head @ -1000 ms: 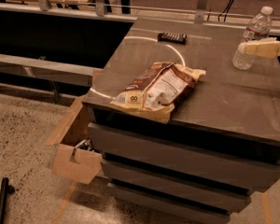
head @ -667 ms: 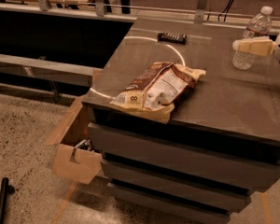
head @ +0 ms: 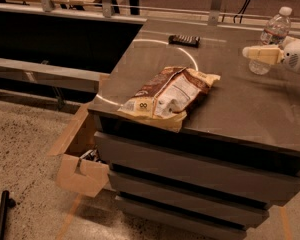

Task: Move water bottle near rxbar chocolate

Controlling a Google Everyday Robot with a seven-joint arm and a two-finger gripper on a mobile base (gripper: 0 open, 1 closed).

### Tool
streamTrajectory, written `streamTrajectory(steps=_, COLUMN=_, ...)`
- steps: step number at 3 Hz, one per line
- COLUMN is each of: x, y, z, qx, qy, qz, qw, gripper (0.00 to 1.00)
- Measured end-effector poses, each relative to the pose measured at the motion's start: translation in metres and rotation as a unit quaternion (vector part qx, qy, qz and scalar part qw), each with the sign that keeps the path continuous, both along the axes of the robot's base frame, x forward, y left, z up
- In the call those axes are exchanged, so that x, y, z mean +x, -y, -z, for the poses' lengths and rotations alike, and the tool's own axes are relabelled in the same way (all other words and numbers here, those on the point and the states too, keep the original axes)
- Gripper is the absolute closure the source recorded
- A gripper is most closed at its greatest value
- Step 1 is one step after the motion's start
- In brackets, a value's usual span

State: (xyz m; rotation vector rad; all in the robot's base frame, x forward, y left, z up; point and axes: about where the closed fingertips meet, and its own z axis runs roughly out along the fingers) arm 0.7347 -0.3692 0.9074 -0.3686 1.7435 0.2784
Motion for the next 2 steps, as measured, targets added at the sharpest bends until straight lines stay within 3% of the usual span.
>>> streamTrajectory(steps=1, x=0.008, y=-0.0053, z=0.0066, qx=0.007, qy=-0.008, qz=-0.005, qw=0.9999, gripper=0.49)
streamTrajectory(steps=2, x=0.0118, y=-0.0076, z=0.0051, qx=0.007, qy=-0.008, qz=-0.008, qw=0.9999, gripper=0.72)
